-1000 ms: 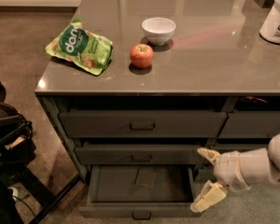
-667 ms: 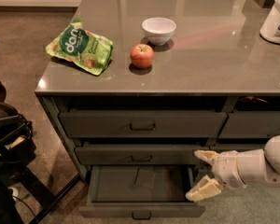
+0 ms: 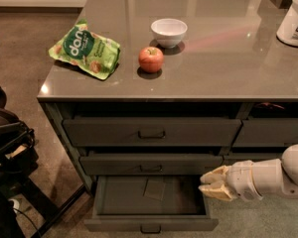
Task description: Close bottom drawer
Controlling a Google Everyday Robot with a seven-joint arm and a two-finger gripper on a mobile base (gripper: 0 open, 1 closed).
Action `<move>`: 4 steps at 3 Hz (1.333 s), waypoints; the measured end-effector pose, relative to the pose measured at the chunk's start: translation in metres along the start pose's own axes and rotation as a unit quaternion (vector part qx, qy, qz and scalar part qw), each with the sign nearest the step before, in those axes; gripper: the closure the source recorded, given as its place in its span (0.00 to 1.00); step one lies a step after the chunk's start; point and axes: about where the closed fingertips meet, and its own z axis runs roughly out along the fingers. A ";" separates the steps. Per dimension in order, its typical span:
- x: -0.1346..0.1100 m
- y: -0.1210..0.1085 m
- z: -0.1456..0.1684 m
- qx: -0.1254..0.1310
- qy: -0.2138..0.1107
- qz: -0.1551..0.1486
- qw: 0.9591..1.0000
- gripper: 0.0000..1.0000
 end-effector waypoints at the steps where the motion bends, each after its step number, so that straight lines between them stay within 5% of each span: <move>1: 0.000 0.000 0.000 0.000 0.000 0.000 1.000 0.88; 2: 0.005 0.003 0.005 0.005 -0.003 0.000 1.000 1.00; 3: 0.030 0.010 0.032 0.029 -0.043 0.012 0.999 1.00; 4: 0.062 -0.017 0.068 0.072 -0.090 0.007 0.993 1.00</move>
Offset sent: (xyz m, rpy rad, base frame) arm -0.0058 -0.0013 -0.0147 0.0049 -0.0226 -0.0260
